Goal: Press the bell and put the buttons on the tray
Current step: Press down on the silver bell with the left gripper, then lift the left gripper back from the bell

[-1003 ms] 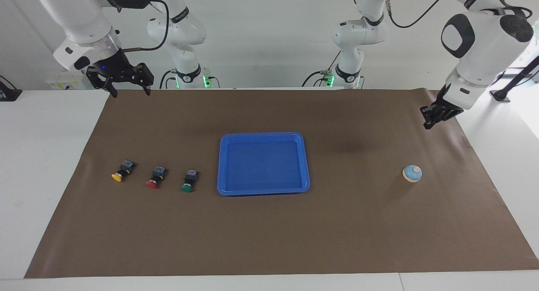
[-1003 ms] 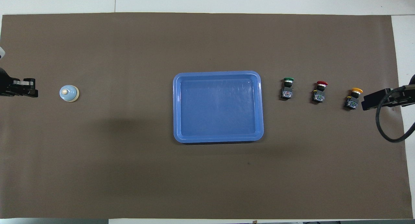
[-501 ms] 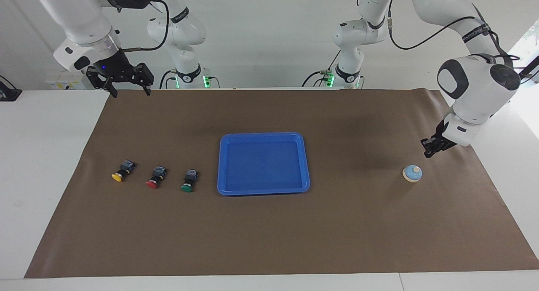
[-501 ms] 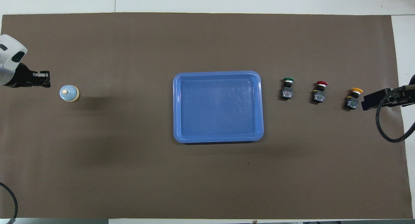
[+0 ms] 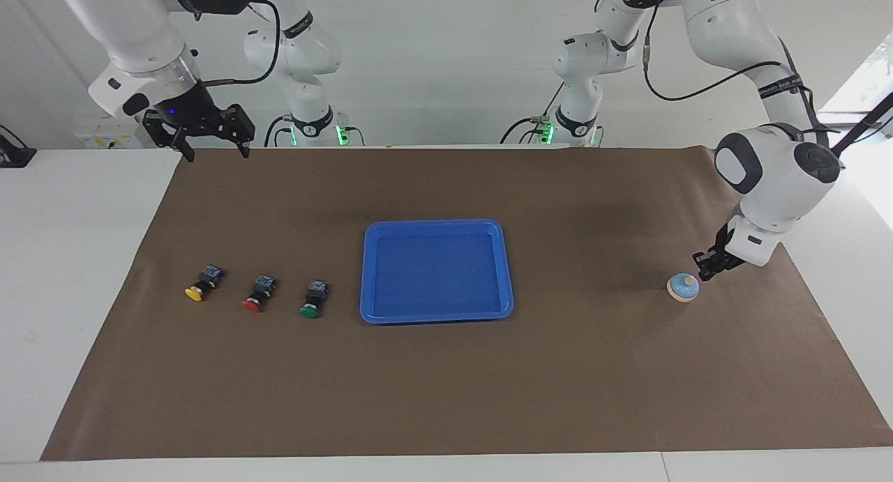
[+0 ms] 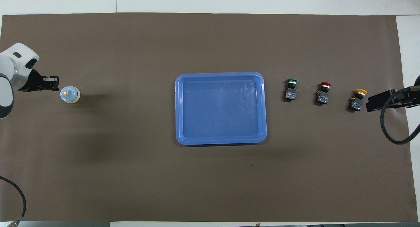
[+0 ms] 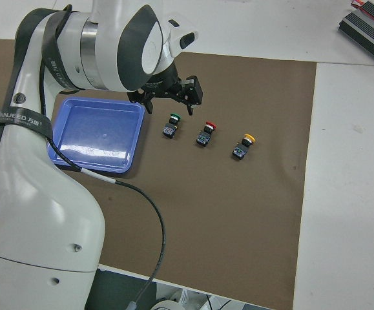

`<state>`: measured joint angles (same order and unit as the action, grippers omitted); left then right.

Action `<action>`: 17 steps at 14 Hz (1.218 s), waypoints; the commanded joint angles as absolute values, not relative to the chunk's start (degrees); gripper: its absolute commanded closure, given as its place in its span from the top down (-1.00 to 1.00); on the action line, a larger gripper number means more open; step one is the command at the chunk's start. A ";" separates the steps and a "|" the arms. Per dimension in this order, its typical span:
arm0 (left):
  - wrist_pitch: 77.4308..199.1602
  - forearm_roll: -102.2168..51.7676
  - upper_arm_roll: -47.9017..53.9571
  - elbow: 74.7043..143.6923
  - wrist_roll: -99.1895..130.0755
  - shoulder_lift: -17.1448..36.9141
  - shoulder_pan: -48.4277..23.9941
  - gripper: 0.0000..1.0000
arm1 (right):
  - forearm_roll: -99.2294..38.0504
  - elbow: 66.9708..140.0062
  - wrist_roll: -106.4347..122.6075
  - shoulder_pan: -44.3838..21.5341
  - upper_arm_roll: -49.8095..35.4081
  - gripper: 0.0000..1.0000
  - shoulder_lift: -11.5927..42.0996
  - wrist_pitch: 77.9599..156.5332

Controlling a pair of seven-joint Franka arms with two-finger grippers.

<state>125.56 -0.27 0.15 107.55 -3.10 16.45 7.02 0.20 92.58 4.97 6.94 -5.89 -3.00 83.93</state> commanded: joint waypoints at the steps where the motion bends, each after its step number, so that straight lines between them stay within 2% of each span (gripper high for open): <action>1: 129.89 0.62 -0.09 110.82 -3.60 16.61 6.68 -1.00 | -1.05 92.11 5.63 6.86 -5.45 1.00 -2.90 82.79; 4: 133.67 0.61 0.09 113.99 -3.60 16.52 7.12 -1.00 | -1.05 92.11 5.63 6.86 -5.45 1.00 -2.90 82.79; 6: 132.46 0.53 -0.09 113.30 -3.69 16.61 7.29 -1.00 | -1.05 92.11 5.63 6.86 -5.45 1.00 -2.90 82.79; 8: 125.64 0.53 -0.09 109.36 -3.52 15.83 6.33 -1.00 | -1.05 92.11 5.63 6.86 -5.45 1.00 -2.90 82.79; 10: 114.23 0.53 0.17 102.25 -3.52 14.95 6.24 -1.00 | -1.05 92.11 5.63 6.86 -5.45 1.00 -2.90 82.79; 11: 109.04 0.53 0.52 99.17 -3.43 14.16 6.15 -0.86 | -1.05 92.11 5.63 6.86 -5.45 1.00 -2.90 82.79; 12: 104.63 0.53 0.61 97.05 -3.51 13.11 5.80 -0.35 | -1.05 92.11 5.63 6.86 -5.45 1.00 -2.90 82.79; 13: 101.63 0.53 0.53 96.42 -2.91 11.70 4.67 0.43 | -1.05 92.11 5.63 6.86 -5.45 1.00 -2.90 82.79; 14: 100.30 0.44 0.53 97.11 -2.81 9.69 4.22 0.99 | -1.05 92.11 5.63 6.86 -5.45 1.00 -2.90 82.79; 17: 94.85 -0.09 0.70 98.18 -2.73 2.83 4.13 1.00 | -1.05 92.11 5.63 6.86 -5.45 1.00 -2.90 82.79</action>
<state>97.93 -0.24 1.11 96.42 -3.02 7.46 4.53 0.20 92.58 4.97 6.94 -5.89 -3.00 83.93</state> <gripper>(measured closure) 0.533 0.000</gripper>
